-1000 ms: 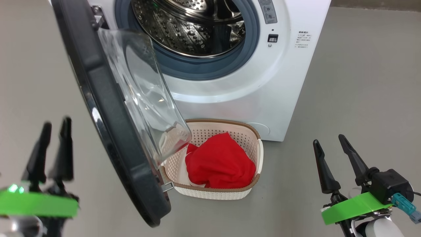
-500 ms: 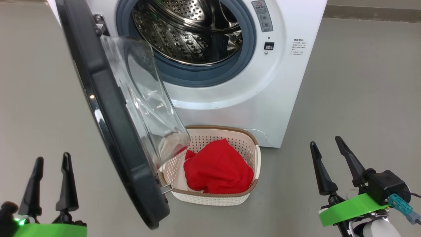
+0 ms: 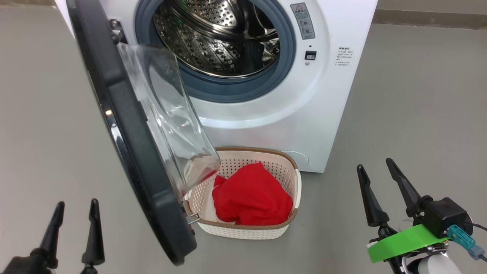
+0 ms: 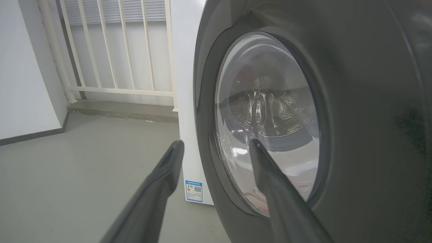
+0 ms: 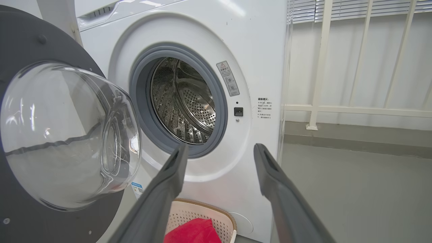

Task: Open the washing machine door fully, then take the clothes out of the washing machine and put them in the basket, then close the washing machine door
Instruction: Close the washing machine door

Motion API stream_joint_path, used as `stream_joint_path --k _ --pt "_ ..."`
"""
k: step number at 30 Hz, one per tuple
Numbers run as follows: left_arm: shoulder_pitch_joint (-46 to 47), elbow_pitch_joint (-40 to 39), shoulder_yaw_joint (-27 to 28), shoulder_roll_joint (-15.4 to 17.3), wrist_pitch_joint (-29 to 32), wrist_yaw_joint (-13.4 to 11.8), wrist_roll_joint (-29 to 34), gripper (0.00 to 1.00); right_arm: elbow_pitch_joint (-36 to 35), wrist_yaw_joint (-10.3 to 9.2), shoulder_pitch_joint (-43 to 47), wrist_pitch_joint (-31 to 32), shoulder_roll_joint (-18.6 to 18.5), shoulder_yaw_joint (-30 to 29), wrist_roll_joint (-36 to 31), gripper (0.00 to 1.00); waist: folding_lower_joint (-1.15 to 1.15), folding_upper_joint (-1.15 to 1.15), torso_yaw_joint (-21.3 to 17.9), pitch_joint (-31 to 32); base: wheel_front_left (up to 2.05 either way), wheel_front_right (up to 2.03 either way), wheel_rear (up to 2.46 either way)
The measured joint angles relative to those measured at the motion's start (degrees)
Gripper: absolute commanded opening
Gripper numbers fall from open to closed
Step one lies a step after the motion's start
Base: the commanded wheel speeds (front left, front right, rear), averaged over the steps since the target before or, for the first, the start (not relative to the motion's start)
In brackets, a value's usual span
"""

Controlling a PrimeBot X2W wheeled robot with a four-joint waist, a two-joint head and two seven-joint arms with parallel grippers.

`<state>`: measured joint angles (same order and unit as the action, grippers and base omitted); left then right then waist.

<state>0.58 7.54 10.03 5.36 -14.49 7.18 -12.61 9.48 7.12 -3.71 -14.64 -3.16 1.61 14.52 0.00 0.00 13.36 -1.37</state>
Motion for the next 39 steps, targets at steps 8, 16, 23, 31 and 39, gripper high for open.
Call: stream_joint_path --k 8,16,23,31,39 --pt "-0.6 -0.79 0.79 -1.4 0.0 0.0 2.0 1.0 0.0 0.0 0.01 0.0 0.1 -0.01 0.01 1.0 0.0 0.0 0.11 -0.58 0.0 0.0 0.0" --pt "-0.59 -1.12 0.82 -2.12 0.0 0.0 2.13 1.0 0.0 0.0 -0.01 0.0 0.13 0.09 0.0 1.0 0.0 0.0 -0.08 -1.2 0.0 0.0 0.0" --pt "-0.59 -1.16 0.76 -2.44 0.0 0.0 1.58 1.0 0.08 0.0 -0.01 0.0 0.14 0.05 0.0 1.0 0.0 0.0 -0.24 -1.34 0.0 0.0 0.0" --pt "-0.59 -1.11 0.53 -2.53 0.0 0.0 1.99 1.0 0.1 0.0 -0.01 0.0 0.15 -0.18 0.0 1.0 0.0 0.0 -0.06 -1.23 0.0 0.0 0.0" --pt "-0.58 -0.13 -0.31 -2.52 0.0 0.0 2.14 0.87 0.21 0.0 -0.02 0.0 0.19 -0.14 -0.01 1.0 0.0 0.0 0.03 -1.49 0.0 0.0 0.0"
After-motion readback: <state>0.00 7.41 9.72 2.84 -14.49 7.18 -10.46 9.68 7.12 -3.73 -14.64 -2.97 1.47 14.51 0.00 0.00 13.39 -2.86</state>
